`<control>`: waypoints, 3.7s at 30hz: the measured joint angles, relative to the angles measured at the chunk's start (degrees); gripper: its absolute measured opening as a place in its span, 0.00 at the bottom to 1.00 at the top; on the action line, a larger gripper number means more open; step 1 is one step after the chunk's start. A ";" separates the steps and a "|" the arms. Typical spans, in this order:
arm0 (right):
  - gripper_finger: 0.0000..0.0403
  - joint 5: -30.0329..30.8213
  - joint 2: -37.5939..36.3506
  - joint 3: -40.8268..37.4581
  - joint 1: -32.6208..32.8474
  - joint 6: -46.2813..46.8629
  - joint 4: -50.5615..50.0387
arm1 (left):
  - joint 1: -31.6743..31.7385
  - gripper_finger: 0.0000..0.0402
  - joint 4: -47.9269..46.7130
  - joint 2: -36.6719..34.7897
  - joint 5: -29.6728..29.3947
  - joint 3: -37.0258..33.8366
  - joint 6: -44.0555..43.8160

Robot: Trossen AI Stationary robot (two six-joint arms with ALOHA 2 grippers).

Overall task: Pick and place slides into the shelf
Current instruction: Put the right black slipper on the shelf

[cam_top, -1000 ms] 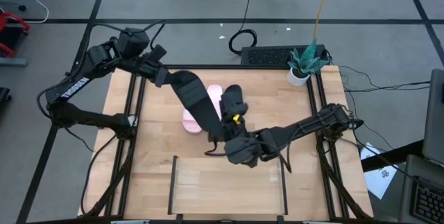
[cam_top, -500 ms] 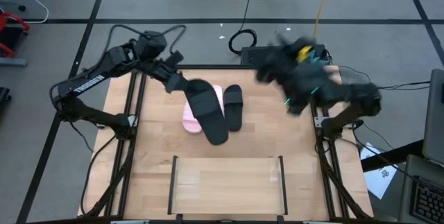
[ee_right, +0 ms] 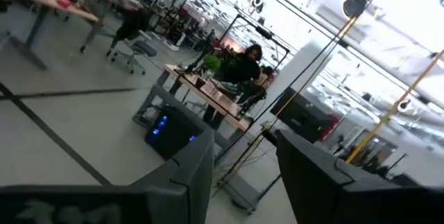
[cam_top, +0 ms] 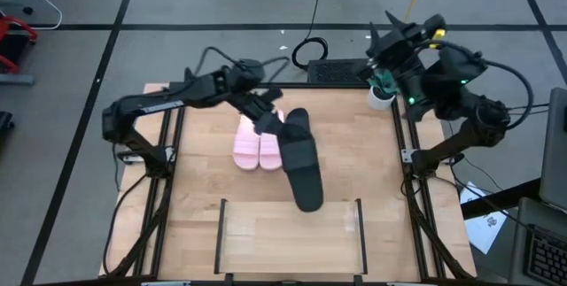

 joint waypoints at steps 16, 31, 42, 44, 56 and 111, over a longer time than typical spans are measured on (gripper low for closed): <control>0.36 -0.01 4.38 -0.04 -7.82 -5.38 0.05 | -7.71 0.06 15.67 8.02 -0.78 0.00 -6.09; 0.36 -2.81 4.09 -0.04 -13.55 -2.45 4.00 | -11.65 0.06 25.76 13.89 -0.84 0.04 -10.35; 0.36 -2.97 5.17 -0.04 -18.59 -1.81 6.51 | -14.38 0.06 29.21 16.98 -5.04 0.07 -11.60; 0.36 -3.03 5.49 -0.07 -19.06 -1.16 6.42 | -14.56 0.06 29.26 17.90 -4.43 0.00 -12.24; 0.36 -3.03 6.65 -0.04 -21.51 -1.41 6.51 | -15.77 0.06 32.12 20.71 -3.64 0.04 -16.43; 0.36 -2.79 7.26 -0.02 -23.18 -2.99 6.51 | -20.37 0.06 14.23 30.75 -8.96 15.56 -11.51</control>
